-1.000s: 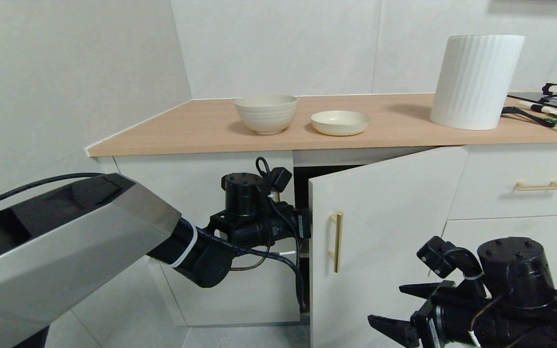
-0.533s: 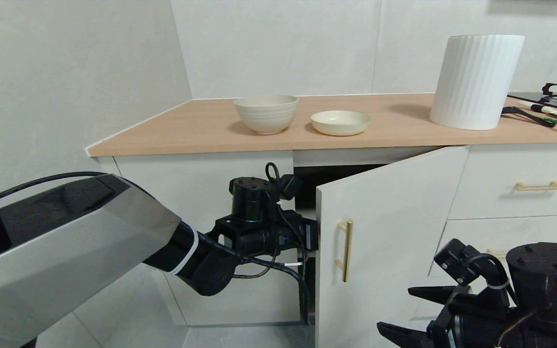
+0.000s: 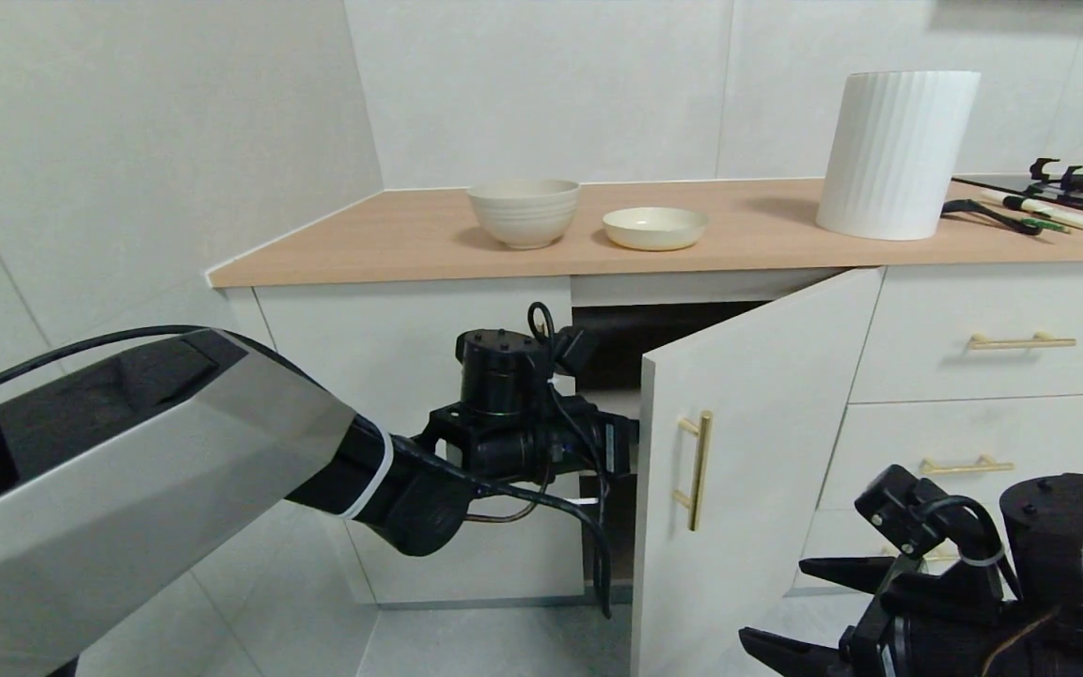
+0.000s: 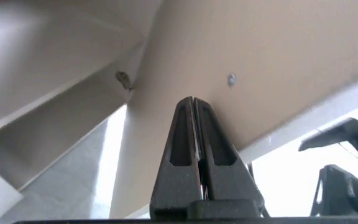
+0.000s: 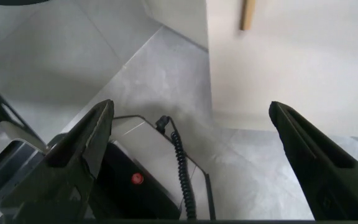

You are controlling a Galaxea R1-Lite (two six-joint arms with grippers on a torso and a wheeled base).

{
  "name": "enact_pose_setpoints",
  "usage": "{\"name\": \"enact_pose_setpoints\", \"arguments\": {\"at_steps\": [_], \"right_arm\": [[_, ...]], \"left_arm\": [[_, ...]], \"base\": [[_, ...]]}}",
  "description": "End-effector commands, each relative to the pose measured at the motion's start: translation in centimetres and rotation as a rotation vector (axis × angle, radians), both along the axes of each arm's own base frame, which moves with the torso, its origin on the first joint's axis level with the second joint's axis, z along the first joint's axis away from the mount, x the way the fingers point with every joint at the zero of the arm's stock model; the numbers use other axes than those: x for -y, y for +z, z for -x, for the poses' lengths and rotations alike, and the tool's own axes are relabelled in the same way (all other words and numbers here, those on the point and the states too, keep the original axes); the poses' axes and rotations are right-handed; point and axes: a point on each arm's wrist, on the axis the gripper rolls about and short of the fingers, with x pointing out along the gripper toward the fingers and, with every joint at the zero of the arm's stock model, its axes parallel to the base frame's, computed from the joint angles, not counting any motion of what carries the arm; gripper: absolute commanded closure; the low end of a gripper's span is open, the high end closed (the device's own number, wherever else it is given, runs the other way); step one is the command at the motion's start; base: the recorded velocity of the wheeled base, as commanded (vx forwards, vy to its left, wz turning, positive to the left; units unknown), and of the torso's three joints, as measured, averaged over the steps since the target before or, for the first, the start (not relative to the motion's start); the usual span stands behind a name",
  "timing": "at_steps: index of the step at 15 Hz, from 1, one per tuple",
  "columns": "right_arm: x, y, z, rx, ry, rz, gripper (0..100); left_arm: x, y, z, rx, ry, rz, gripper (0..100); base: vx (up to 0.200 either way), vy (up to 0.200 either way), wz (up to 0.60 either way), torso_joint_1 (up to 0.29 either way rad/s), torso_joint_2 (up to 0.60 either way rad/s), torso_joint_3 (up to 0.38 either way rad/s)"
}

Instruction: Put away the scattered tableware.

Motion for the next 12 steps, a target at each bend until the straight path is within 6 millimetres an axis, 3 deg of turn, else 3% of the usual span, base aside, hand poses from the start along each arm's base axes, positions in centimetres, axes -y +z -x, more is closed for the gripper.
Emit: {"name": "enact_pose_setpoints", "arguments": {"at_steps": [1, 2, 5, 12], "right_arm": [[-0.2, -0.1, 0.1, -0.002, 0.009, 0.002, 0], [-0.2, -0.1, 0.1, -0.002, 0.01, 0.002, 0], [-0.2, -0.2, 0.1, -0.005, 0.01, 0.005, 0], [-0.2, -0.2, 0.1, -0.005, 0.008, 0.006, 0]], "left_arm": [[0.4, -0.3, -0.2, -0.001, -0.007, 0.001, 100], [1.0, -0.2, -0.3, 0.006, -0.017, 0.007, 100], [2.0, 0.5, -0.4, 0.013, -0.028, 0.025, 100], [2.8, 0.1, -1.5, 0.005, -0.01, 0.052, 100]], "base": [[0.0, 0.0, 0.0, 0.0, 0.0, 0.0], [0.0, 0.0, 0.0, 0.0, 0.0, 0.0], [-0.2, 0.0, 0.0, 0.006, 0.0, 0.002], [0.0, 0.0, 0.0, 0.0, 0.0, 0.0]]}}
